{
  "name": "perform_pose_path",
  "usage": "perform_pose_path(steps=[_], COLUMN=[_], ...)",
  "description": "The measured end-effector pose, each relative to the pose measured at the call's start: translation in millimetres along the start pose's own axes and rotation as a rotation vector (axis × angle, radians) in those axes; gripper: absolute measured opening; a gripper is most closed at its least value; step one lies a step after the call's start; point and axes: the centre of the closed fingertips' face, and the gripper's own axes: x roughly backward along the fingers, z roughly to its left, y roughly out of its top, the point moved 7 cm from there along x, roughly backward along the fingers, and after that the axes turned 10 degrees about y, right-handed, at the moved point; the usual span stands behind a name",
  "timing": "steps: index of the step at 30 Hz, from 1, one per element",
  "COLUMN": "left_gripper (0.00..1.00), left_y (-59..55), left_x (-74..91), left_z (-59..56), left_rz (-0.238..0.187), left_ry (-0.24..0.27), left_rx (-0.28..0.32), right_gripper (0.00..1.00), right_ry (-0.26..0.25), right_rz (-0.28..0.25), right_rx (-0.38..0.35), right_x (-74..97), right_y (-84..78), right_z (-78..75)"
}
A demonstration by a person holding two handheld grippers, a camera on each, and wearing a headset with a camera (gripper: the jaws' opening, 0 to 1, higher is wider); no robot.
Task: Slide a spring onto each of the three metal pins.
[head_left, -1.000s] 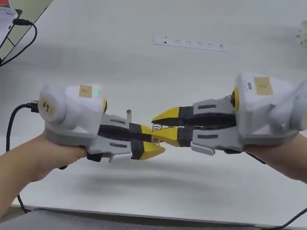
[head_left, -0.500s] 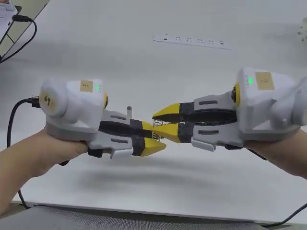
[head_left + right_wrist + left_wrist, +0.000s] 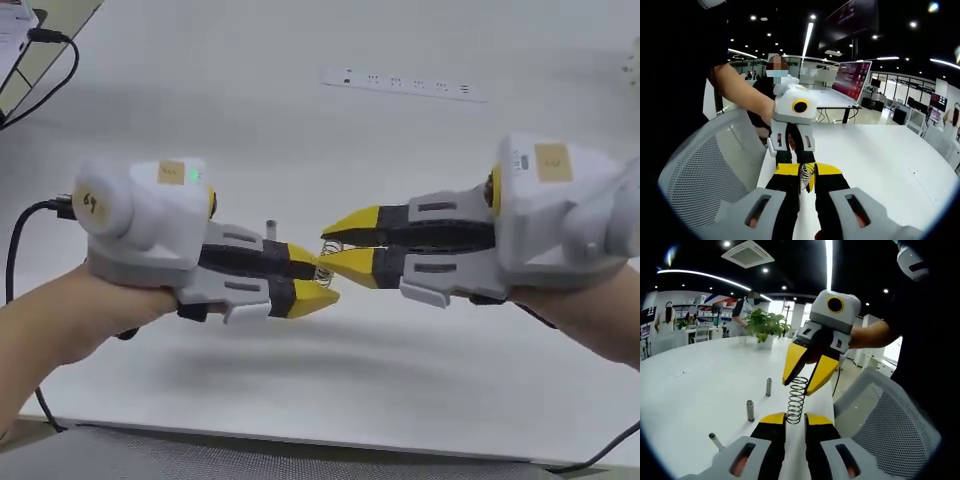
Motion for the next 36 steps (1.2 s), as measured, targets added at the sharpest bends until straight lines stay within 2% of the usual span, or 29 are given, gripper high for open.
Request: perform_pose_path(steps=[6, 10, 12, 22, 27, 32, 36], left_gripper=[0.11, 0.19, 0.20, 0.33, 0.43, 0.47, 0.56], left_y=[0.4, -0.8, -3.5, -12.8, -19.6, -18.7, -19.0], left_x=[0.1, 0.9, 2.2, 13.9, 22.0, 28.1, 30.5], left_z=[1.1, 2.1, 4.0, 11.6, 17.5, 21.6, 24.5], left_rz=[0.003, 0.007, 0.025, 0.057, 0.070, 0.055, 0.048], left_ry=[0.011, 0.025, 0.037, 0.067, 0.112, 0.138, 0.160], left_rx=[-0.005, -0.003, -0.022, -0.022, -0.011, 0.001, 0.031], right_gripper=[0.07, 0.07, 0.07, 0.07, 0.07, 0.07, 0.07], right_ry=[-0.005, -0.006, -0.008, -0.014, -0.020, -0.022, -0.026], right_rz=[-0.002, 0.003, 0.005, 0.015, 0.020, 0.024, 0.025], right_rx=[0.008, 0.012, 0.012, 0.011, 0.007, 0.006, 0.005], right_x=[-0.8, 0.7, 1.6, 3.1, 4.1, 5.2, 6.0], right_y=[3.5, 4.0, 4.1, 2.6, -0.1, -1.3, -1.2], right_z=[-1.9, -3.3, -4.3, -7.3, -9.7, -10.5, -10.7])
